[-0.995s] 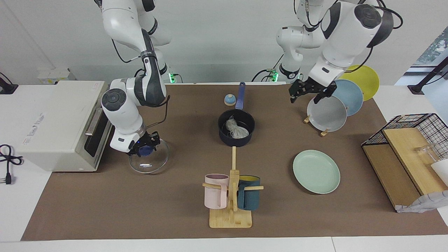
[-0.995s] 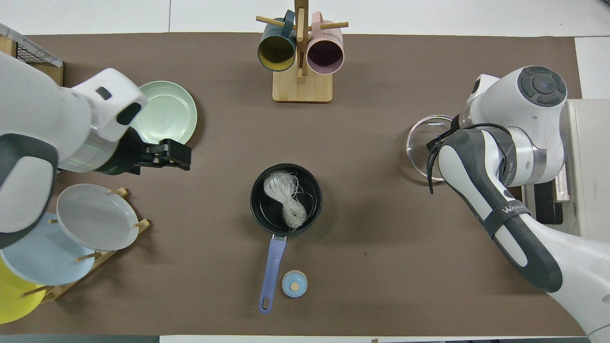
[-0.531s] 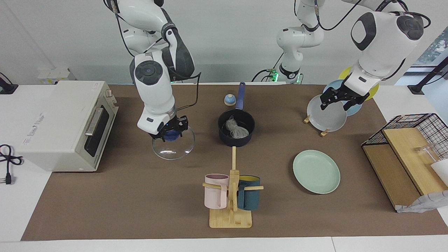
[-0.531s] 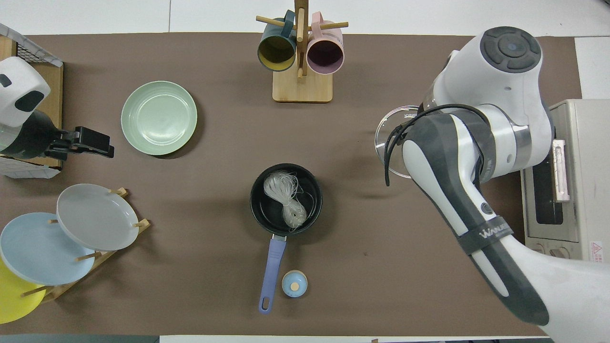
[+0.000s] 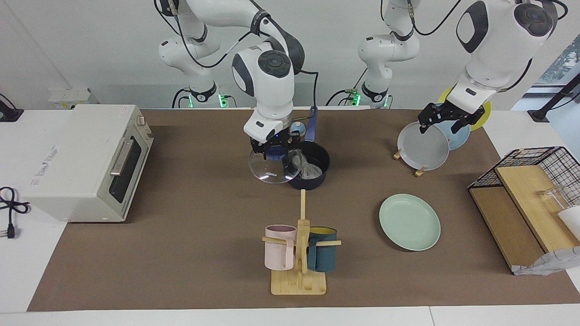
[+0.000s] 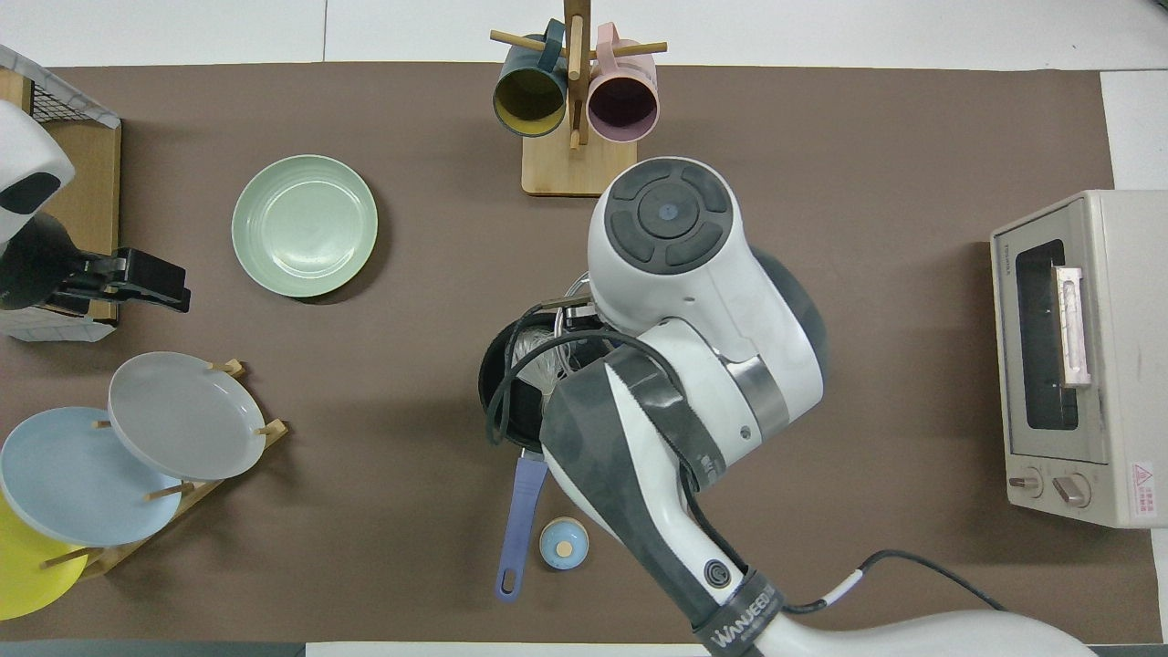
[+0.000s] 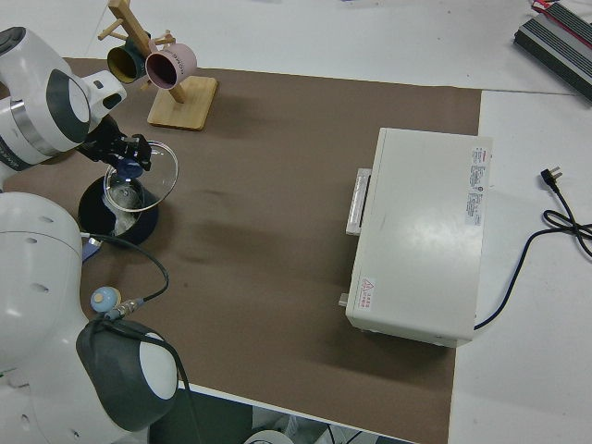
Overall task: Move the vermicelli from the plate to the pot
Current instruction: 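Move the glass lid with the right gripper onto the black saucepan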
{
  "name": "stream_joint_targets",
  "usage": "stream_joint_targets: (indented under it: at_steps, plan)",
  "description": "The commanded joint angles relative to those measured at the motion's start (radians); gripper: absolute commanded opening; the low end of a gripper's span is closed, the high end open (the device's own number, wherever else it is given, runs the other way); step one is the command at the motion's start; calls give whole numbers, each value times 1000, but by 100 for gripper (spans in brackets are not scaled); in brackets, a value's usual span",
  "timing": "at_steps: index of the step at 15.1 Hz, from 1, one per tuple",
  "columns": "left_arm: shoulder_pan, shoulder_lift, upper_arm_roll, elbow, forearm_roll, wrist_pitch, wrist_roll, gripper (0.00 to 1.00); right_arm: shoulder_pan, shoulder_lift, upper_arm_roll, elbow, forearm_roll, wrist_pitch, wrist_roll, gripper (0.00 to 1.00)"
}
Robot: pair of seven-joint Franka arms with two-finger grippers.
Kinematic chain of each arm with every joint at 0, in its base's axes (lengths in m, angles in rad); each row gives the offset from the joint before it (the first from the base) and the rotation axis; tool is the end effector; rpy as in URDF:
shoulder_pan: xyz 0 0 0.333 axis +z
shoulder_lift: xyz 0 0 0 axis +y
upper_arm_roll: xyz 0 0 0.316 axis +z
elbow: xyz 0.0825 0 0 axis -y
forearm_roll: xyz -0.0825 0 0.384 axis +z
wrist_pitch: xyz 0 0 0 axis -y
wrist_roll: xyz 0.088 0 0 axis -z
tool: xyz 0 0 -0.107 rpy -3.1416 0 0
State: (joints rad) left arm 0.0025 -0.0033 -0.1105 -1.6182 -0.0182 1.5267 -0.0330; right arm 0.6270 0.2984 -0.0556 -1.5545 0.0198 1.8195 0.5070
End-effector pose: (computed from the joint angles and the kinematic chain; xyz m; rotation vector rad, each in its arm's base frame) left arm 0.5435 -0.0611 0.6004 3.1247 -0.1172 -0.1396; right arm 0.5420 0.3550 0.4735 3.1252 0.0960 -0.0464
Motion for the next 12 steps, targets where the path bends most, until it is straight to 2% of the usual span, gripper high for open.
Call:
stream_joint_targets:
  at_steps: [1,5,8,12]
  plan:
    - [-19,-27,5,-3,32,-42,-22,100,28,13,-3,19,15,26,89,43]
    - [-18,-57,0,-81,32,70,-22,100,95,57,-1,22,9,85,240,43]
    - [-4,-50,-5,-60,31,86,-18,100,125,110,-3,24,2,99,263,43]
    - [-1,-43,2,-48,27,70,-18,100,134,114,-1,24,-6,124,262,43]
